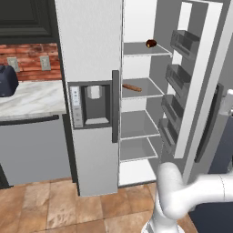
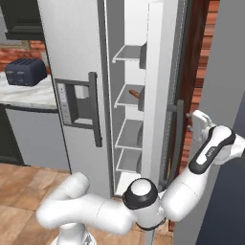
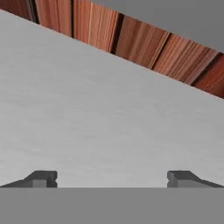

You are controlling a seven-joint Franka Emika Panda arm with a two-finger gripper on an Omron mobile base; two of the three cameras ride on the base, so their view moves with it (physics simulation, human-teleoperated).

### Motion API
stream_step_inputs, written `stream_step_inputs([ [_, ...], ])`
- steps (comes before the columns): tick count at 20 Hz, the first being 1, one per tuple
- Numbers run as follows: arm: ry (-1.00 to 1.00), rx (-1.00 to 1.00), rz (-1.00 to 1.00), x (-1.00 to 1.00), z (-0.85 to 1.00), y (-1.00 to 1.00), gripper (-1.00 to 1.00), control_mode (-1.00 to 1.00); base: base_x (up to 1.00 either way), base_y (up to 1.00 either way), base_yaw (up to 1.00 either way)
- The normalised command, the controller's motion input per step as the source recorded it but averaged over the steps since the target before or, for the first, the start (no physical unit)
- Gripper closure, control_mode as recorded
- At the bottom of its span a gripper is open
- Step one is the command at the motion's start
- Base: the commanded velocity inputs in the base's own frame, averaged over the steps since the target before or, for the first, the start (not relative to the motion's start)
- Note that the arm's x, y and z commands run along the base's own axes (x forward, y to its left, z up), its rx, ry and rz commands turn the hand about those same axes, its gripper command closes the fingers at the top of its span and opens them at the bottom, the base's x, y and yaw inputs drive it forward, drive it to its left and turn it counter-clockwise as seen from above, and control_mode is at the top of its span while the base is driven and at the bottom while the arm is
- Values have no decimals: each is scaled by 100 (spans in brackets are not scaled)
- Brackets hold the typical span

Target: Pick up the frozen steak from the freezer, place it on any shelf in the fridge, and close the fridge and freezer doors when done.

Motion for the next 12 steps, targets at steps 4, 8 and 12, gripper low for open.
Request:
stream_step_inputs([
  [4,-22,-9,12,41,-1,21,-100,-100,0,0,0],
  [8,-19,-8,12,42,-1,54,-100,-100,0,0,0],
  [12,-20,-8,10,31,0,75,-100,-100,0,0,0],
])
